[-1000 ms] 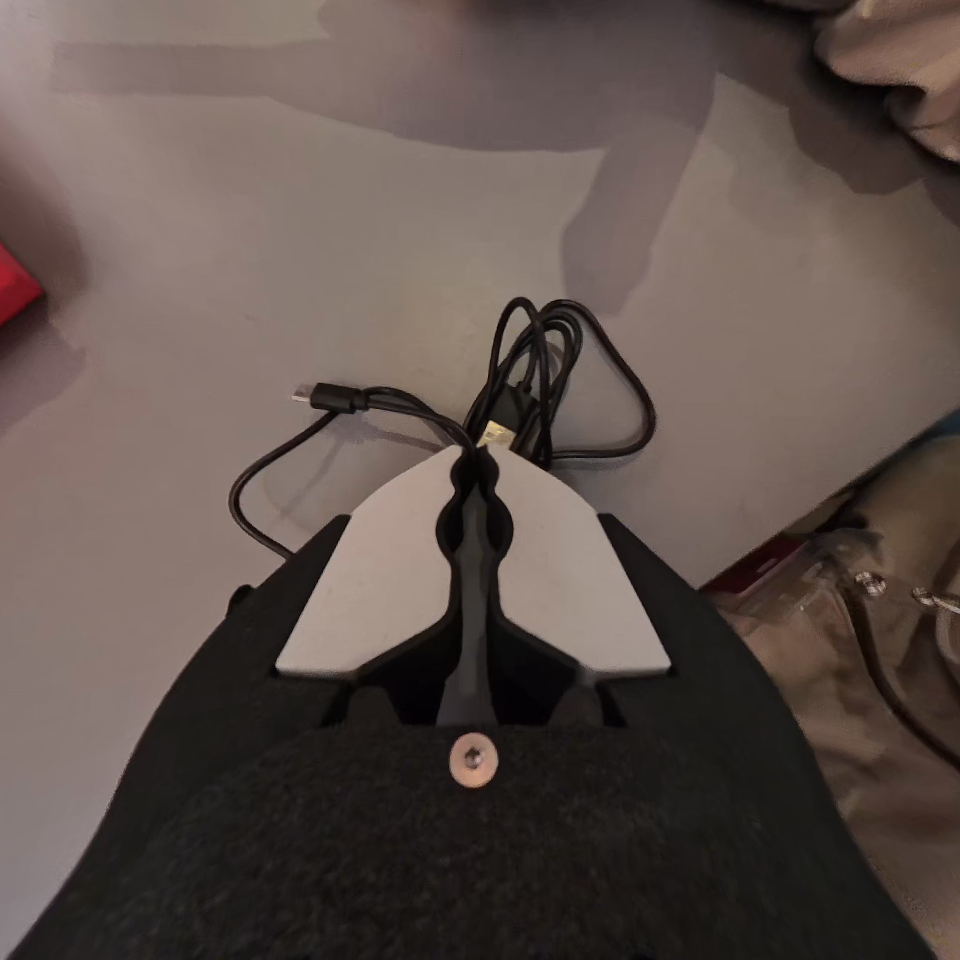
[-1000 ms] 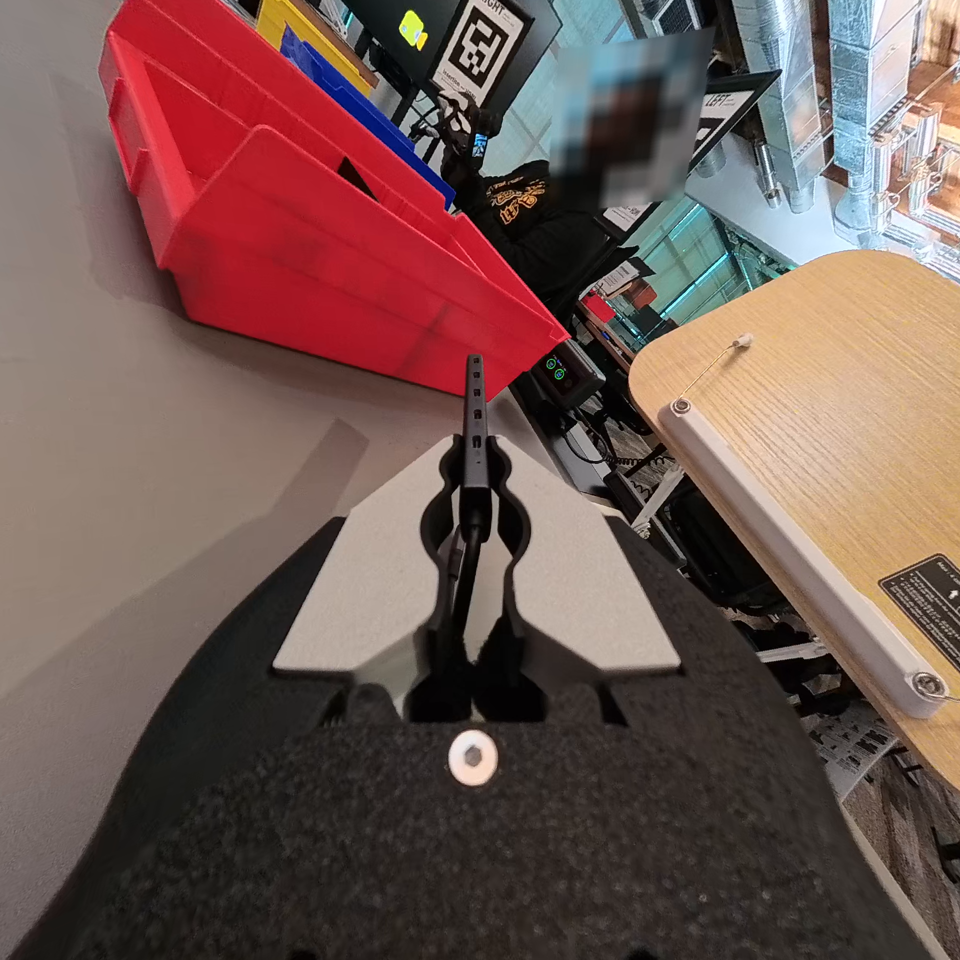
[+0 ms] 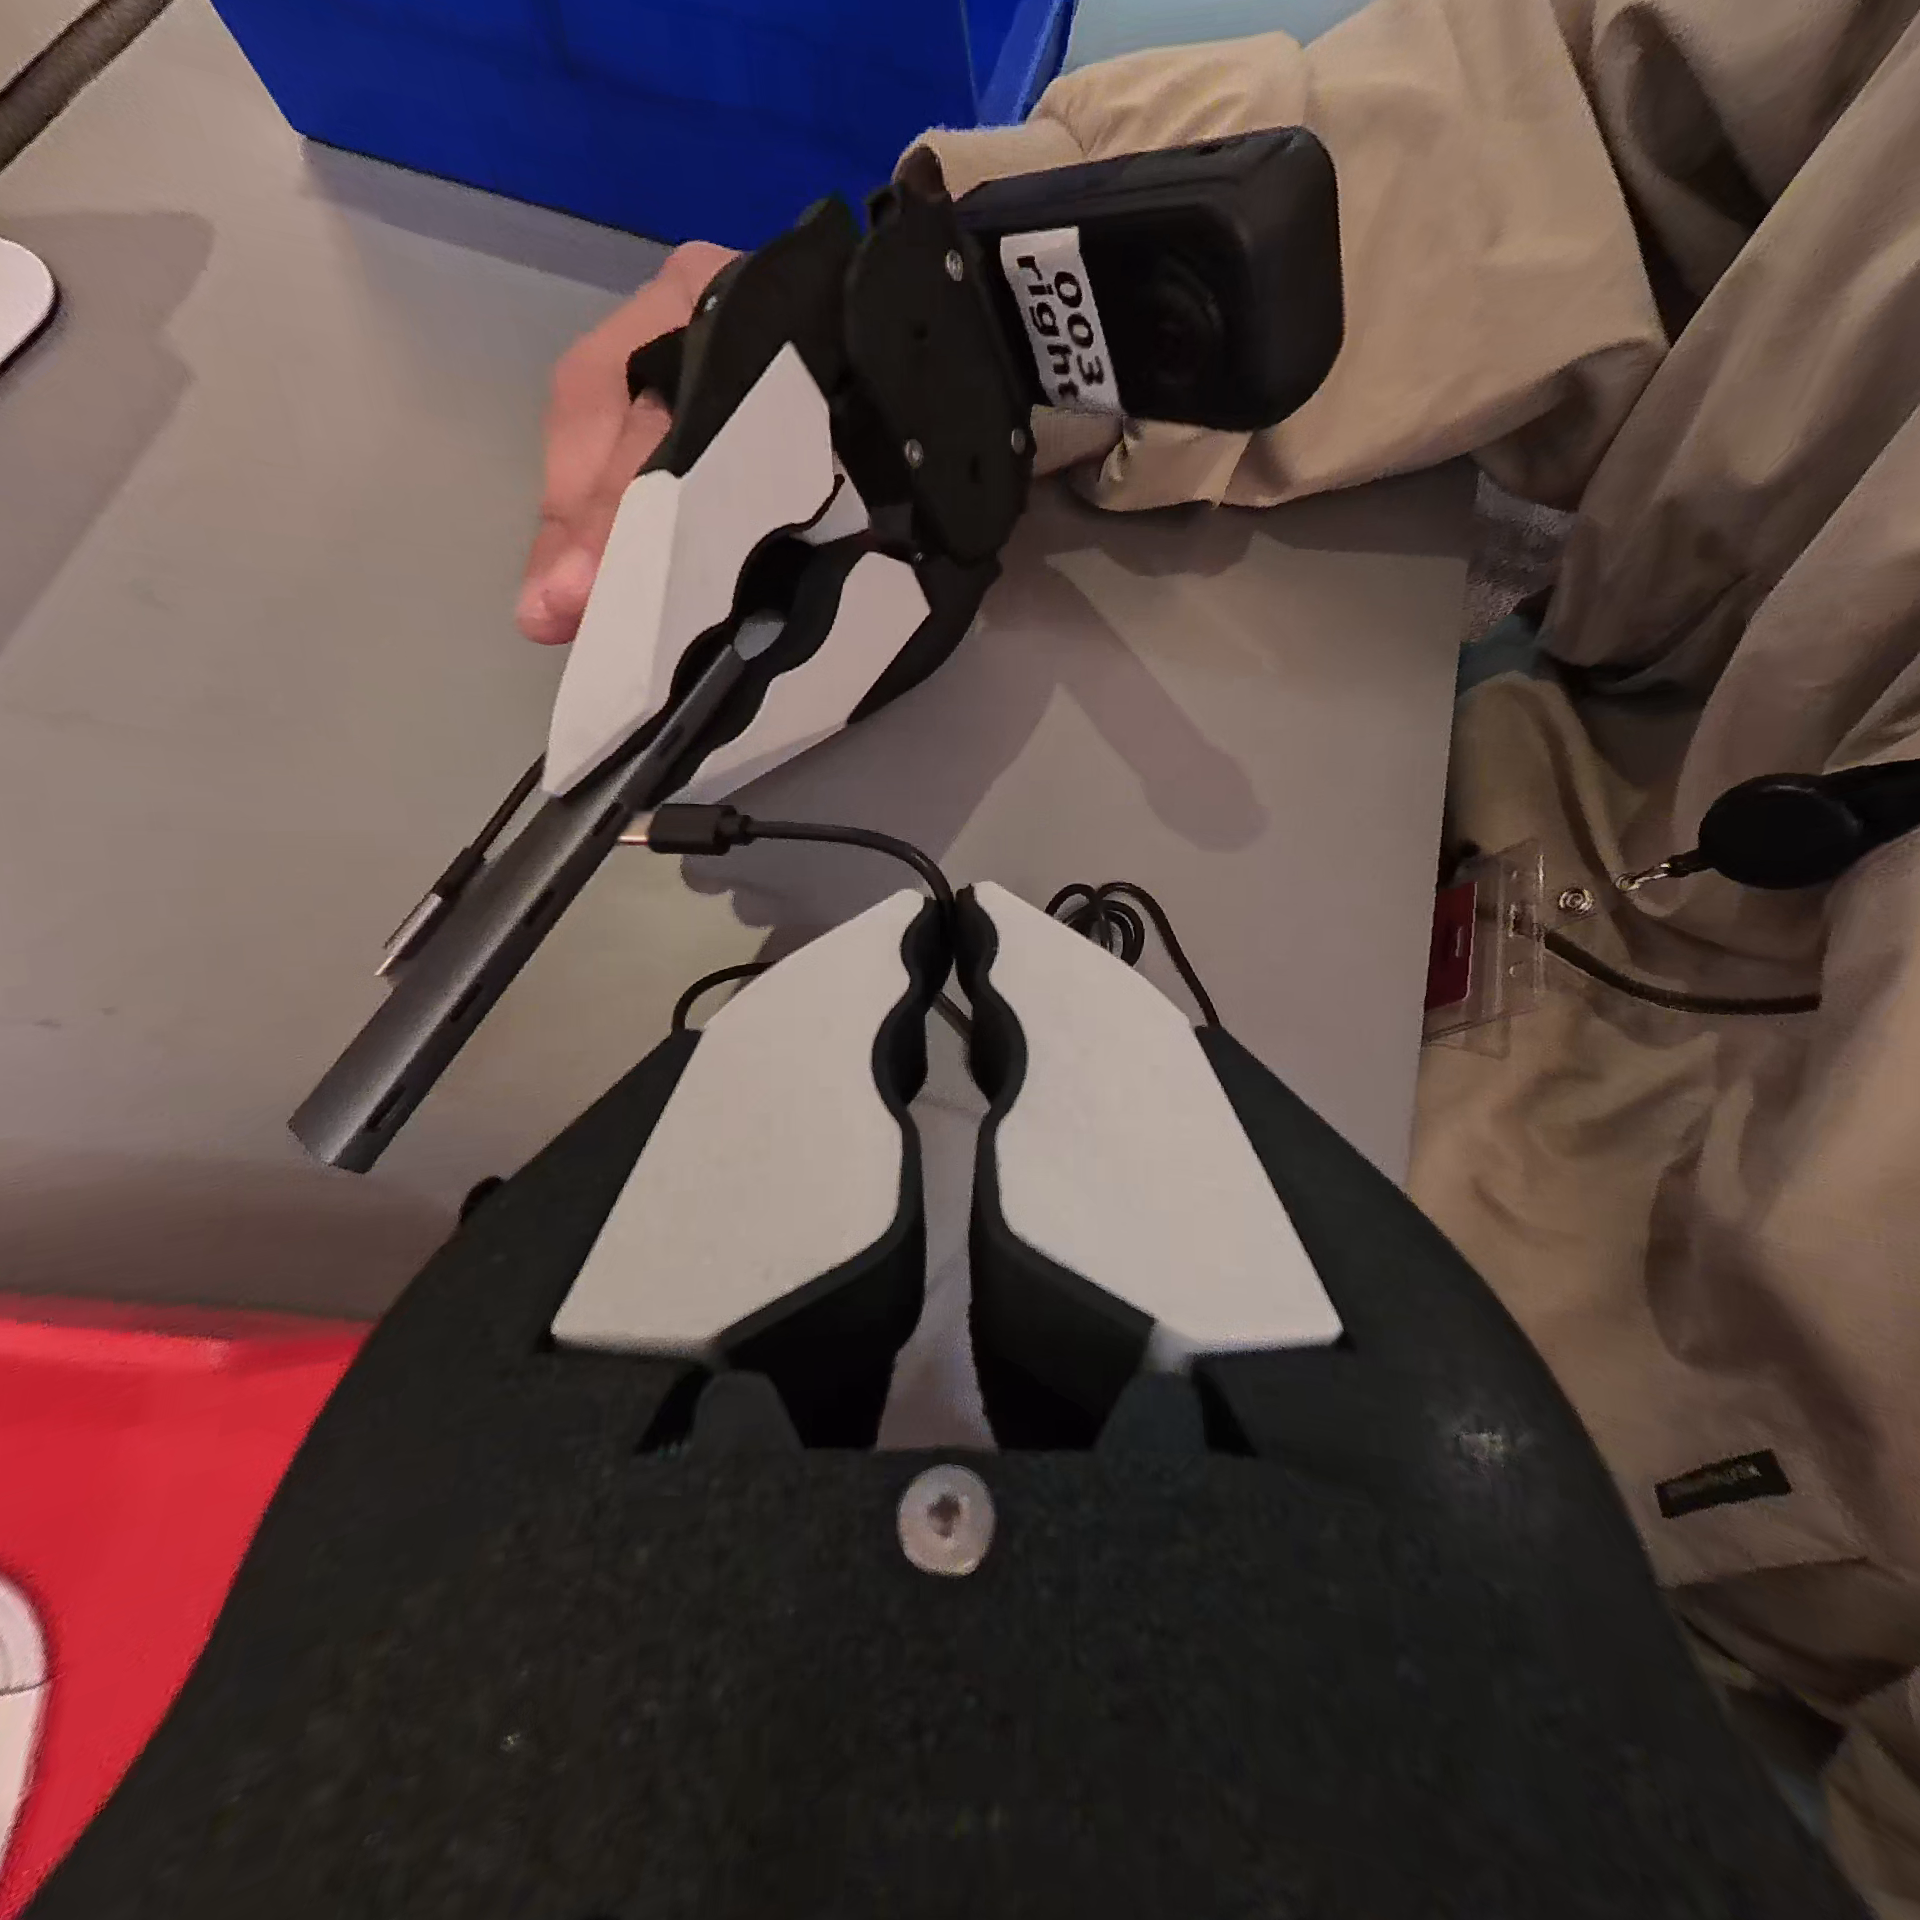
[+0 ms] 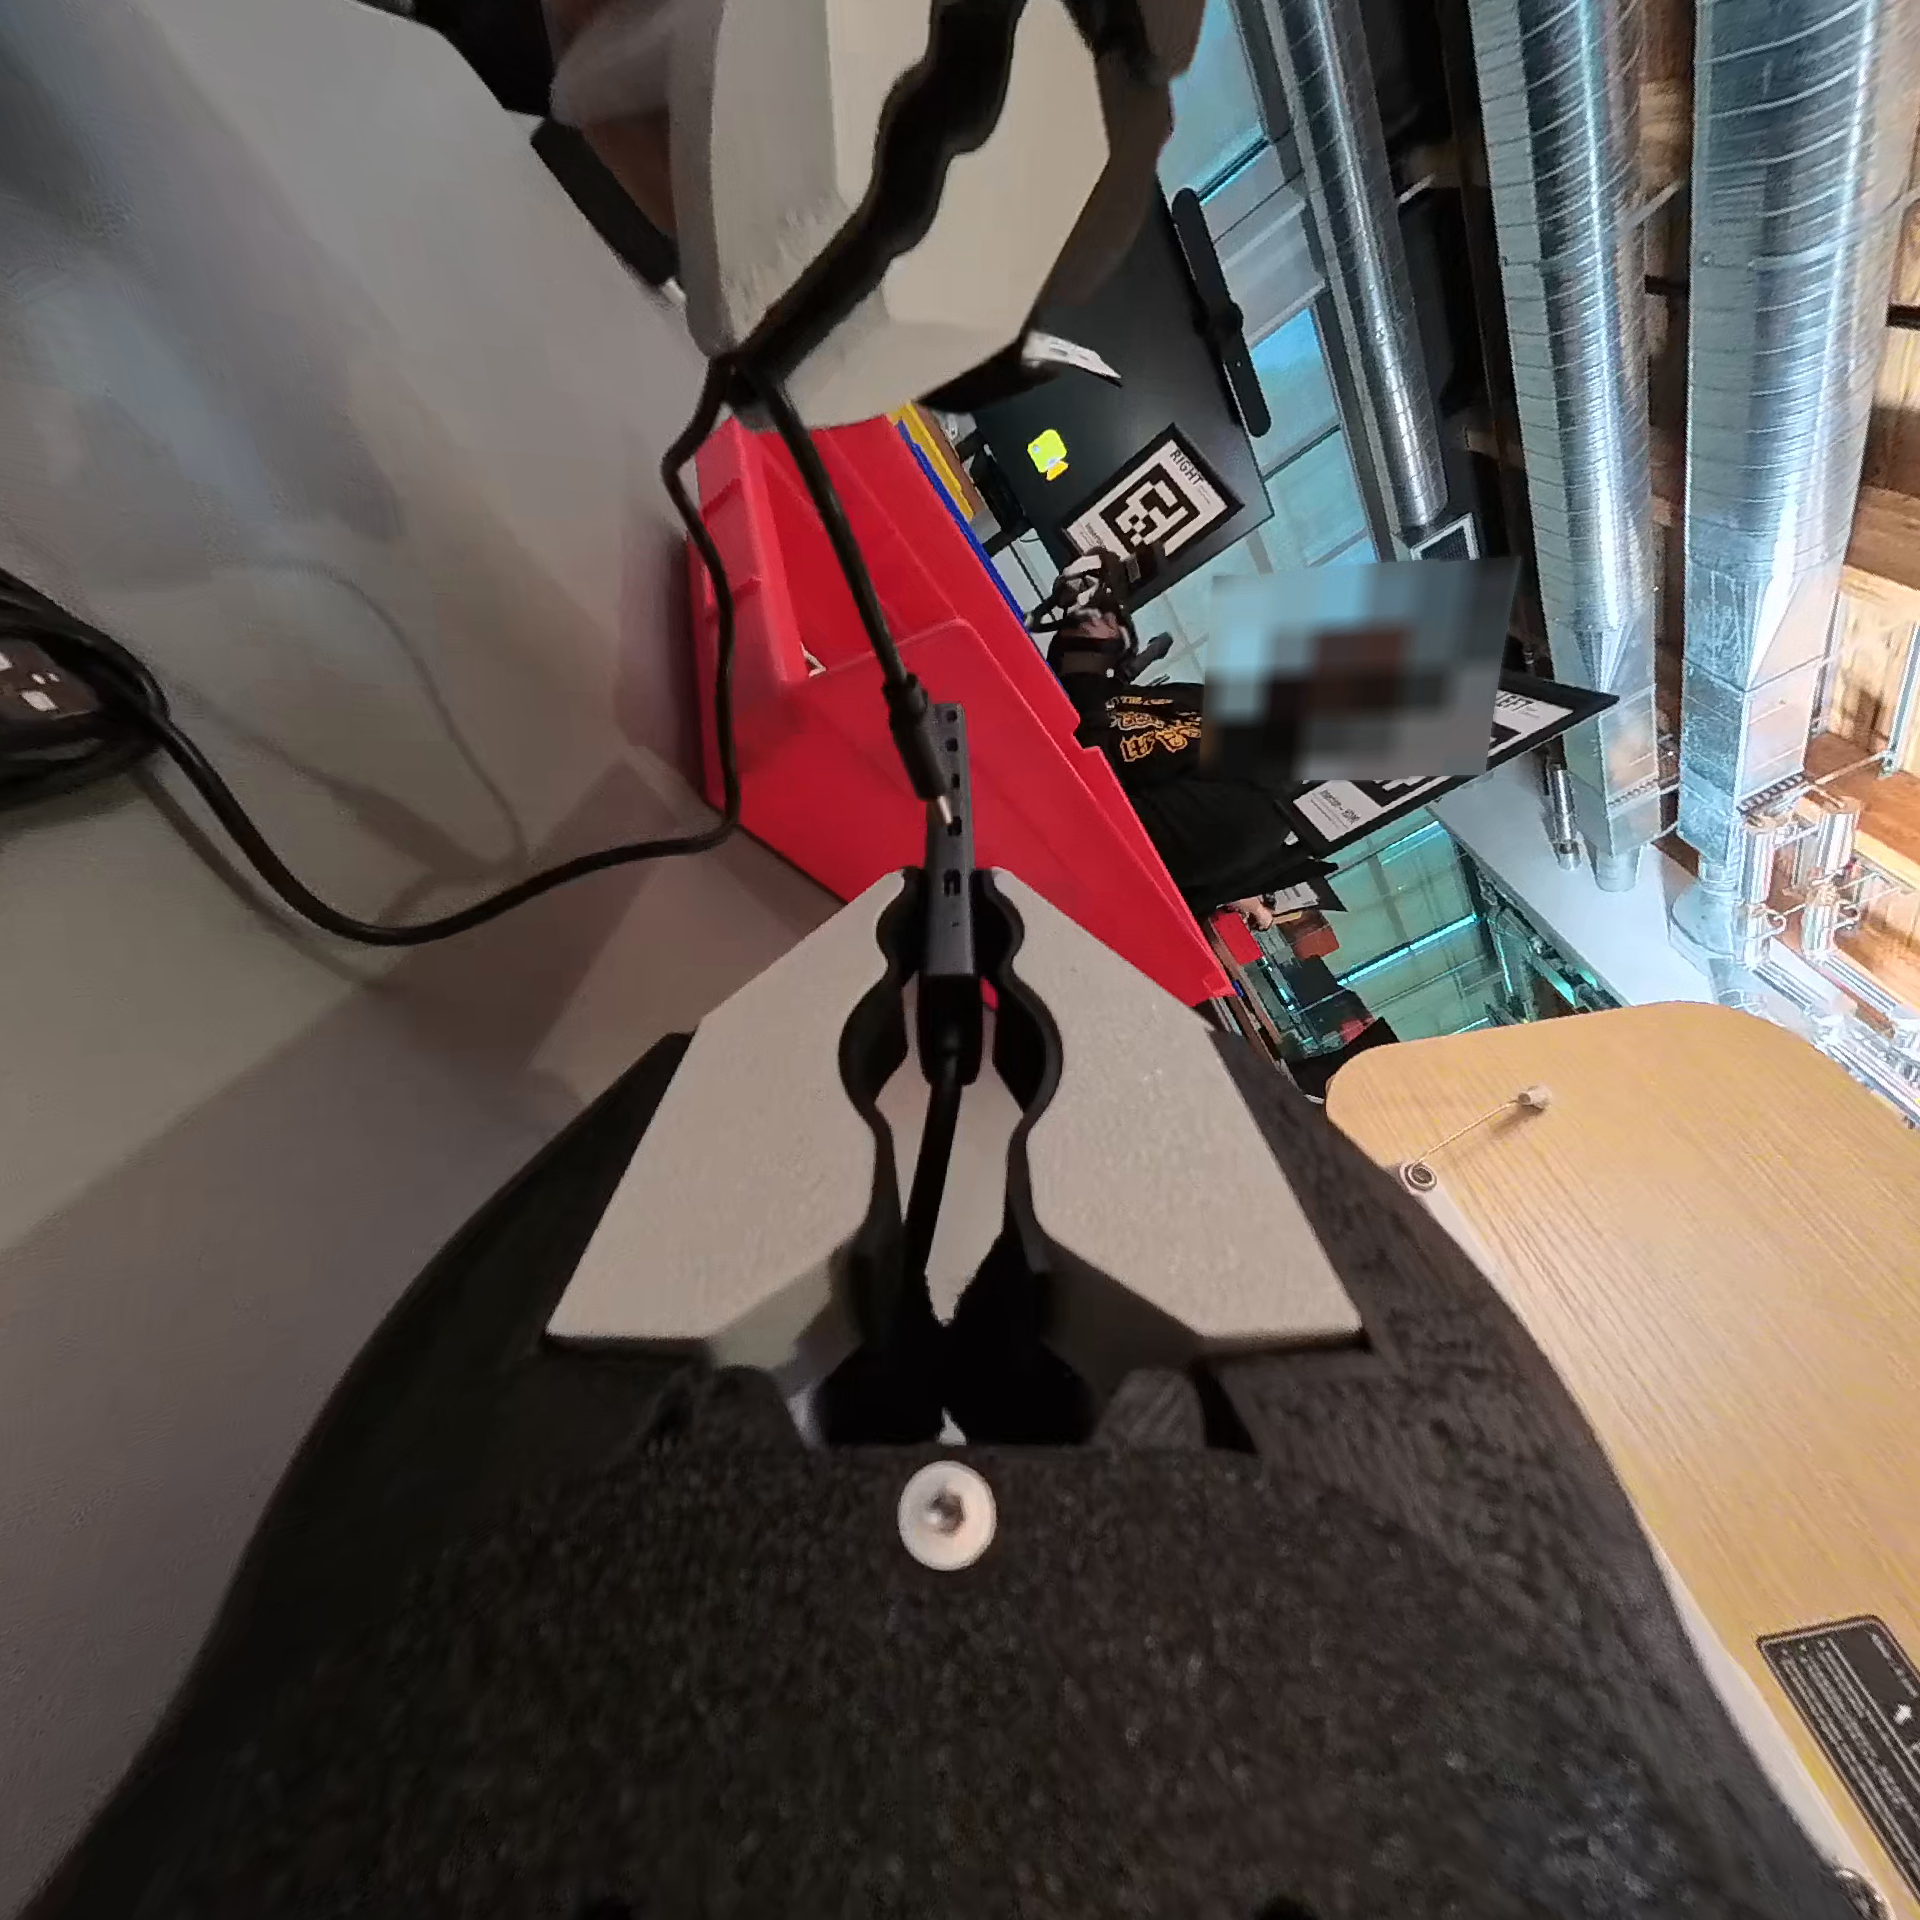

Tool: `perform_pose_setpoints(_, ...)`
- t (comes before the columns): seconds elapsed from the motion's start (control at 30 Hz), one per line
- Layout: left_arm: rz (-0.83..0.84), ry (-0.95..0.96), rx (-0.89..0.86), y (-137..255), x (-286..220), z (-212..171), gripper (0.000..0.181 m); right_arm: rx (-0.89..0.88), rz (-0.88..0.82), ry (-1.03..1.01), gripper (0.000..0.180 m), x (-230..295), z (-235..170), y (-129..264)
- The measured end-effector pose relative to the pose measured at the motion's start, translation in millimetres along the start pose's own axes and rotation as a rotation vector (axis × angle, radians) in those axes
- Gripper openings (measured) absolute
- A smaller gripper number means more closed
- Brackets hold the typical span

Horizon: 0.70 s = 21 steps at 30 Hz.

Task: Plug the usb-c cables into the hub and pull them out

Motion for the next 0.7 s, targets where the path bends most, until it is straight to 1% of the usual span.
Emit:
perform_pose_setpoints(0.27, -0.045, 0.011, -0.093, 5, 7, -8, 0.002, -0.009, 0.006, 0.0, 0.009, 1, 2, 0)
perform_pose_setpoints(0.37, -0.064, 0.024, -0.085, 3, 9, -12, 0.002, -0.007, 0.009, -0.003, 0.009, 1, 2, 0)
perform_pose_setpoints(0.7, -0.146, 0.078, -0.148, 4, 11, -17, 0.002, -0.018, 0.021, -0.003, 0.009, 3, 4, 0)
Point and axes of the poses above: each gripper's, where its closed fingertips meet, y back along the fingers, z out of its top, x = y × z across the jaws, the point moved 8 cm from there along y, back along the fingers
